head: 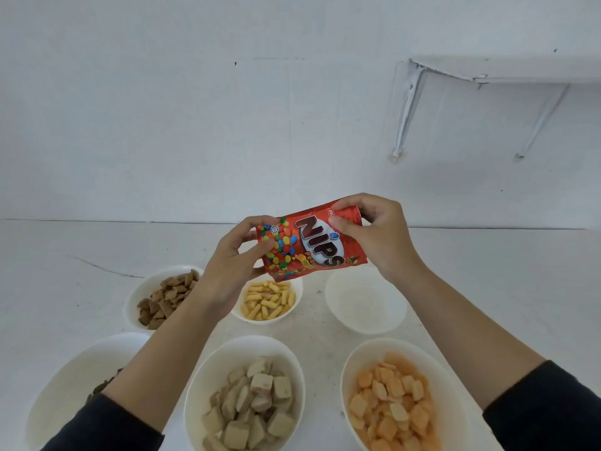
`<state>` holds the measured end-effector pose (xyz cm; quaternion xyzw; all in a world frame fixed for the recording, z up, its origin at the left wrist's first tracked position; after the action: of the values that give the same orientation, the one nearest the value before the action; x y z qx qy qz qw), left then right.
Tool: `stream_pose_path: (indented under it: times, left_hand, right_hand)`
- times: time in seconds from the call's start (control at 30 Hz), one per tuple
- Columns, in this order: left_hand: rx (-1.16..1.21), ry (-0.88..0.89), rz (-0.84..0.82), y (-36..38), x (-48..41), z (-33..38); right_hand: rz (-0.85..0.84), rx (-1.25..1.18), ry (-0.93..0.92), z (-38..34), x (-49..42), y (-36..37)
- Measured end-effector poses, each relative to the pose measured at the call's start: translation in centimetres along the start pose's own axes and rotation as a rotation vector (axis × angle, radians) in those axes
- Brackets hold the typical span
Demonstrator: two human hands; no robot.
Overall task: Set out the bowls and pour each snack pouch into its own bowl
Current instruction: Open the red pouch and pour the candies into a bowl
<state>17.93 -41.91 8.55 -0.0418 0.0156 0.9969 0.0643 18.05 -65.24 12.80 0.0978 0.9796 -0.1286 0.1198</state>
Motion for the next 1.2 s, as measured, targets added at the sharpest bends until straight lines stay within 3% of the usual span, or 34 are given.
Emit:
stream_pose_path:
  times: [0.43,0.7,1.03,1.2]
  left_hand:
    - [-0.198,0.025,-0.022,3.4,-1.9,-2.1]
    - [-0.003,-0.165,-0.088,5.1,-2.3,-4.2]
    - [-0.156,0.02,-0.086,5.1,-3.1,-1.1]
    - [-0.208,0.017,-0.099,5.7,-2.8,-1.3]
  right_hand:
    - [0.04,-0.197,0.154,5.8,-1.0,-1.6]
    - [0.029,-0.264,0.204,8.0,-1.3,-2.2]
    - [-0.02,-0.205,0.136,7.0,-0.9,-3.5]
    - [-0.014,-0.195,0.161,7.8,-0.3,-3.8]
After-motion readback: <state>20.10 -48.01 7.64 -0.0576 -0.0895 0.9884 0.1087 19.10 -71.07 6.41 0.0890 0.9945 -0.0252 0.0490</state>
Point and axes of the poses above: each hand's wrist, its own x-axis away from the middle knuckle, its own y-axis out of the palm, z = x × y, the point moved 9 cm from there along -x, towards the middle knuckle, and after that the axes turned 4 degrees about y, right-handed, at the moved point
